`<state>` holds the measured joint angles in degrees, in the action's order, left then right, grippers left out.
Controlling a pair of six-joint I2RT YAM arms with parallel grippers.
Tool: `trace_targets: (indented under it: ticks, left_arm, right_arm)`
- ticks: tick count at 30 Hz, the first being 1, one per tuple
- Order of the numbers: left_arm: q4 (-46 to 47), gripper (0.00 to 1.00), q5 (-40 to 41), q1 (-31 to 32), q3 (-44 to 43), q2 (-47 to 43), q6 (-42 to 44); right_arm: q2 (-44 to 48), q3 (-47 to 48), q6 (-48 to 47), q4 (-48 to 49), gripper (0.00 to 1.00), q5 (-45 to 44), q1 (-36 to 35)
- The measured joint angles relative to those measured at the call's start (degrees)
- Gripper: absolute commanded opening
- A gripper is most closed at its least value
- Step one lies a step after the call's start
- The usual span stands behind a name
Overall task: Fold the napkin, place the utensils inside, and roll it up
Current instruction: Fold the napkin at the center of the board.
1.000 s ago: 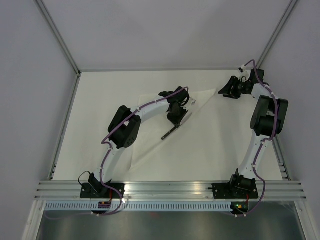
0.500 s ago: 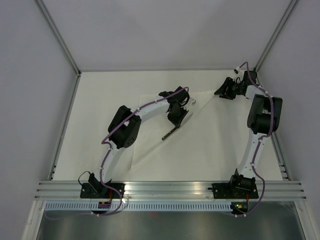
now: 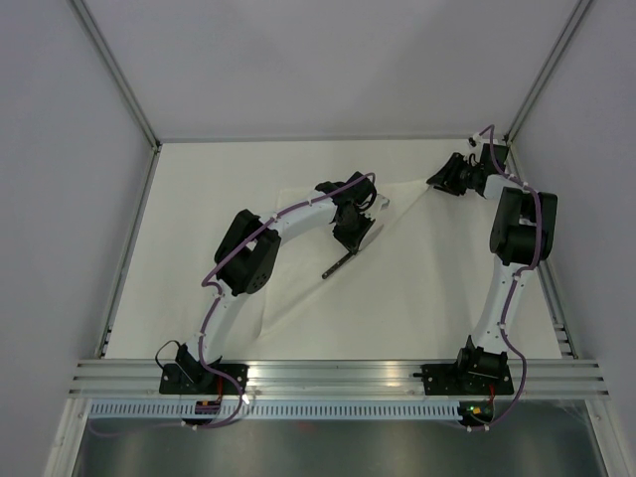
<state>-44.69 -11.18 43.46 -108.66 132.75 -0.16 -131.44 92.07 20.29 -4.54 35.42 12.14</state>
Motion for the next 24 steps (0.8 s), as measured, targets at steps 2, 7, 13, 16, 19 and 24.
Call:
trace_targets:
  ticks: [2,7,13,16,19,24]
  left_arm:
    - [0.00,0.02,0.00,0.00,0.00,0.00,0.00]
    - [0.02,0.02,-0.02,0.00,0.00,0.00,0.00]
    - [0.09,0.02,-1.07,0.02,0.09,0.00,0.00]
    - [0.11,0.03,-1.25,0.00,0.09,0.00,-0.02]
    - [0.11,0.04,-1.38,0.00,0.13,0.00,0.00]
    - [0.26,0.13,-1.44,0.00,0.22,0.00,-0.02]
  right_arm:
    - [-0.07,-0.11,0.61,0.55,0.41,-0.35,0.00]
    - [-0.55,-0.87,2.05,3.17,0.39,-0.44,0.00]
    - [-0.63,-2.36,3.96,7.06,0.39,-0.15,-0.04]
    - [-0.68,-2.71,4.87,8.15,0.38,-0.09,-0.07]
    - [-0.83,-2.71,5.81,9.40,0.29,0.15,-0.28]
    - [-0.85,-3.85,6.93,11.80,0.17,0.39,-0.42]
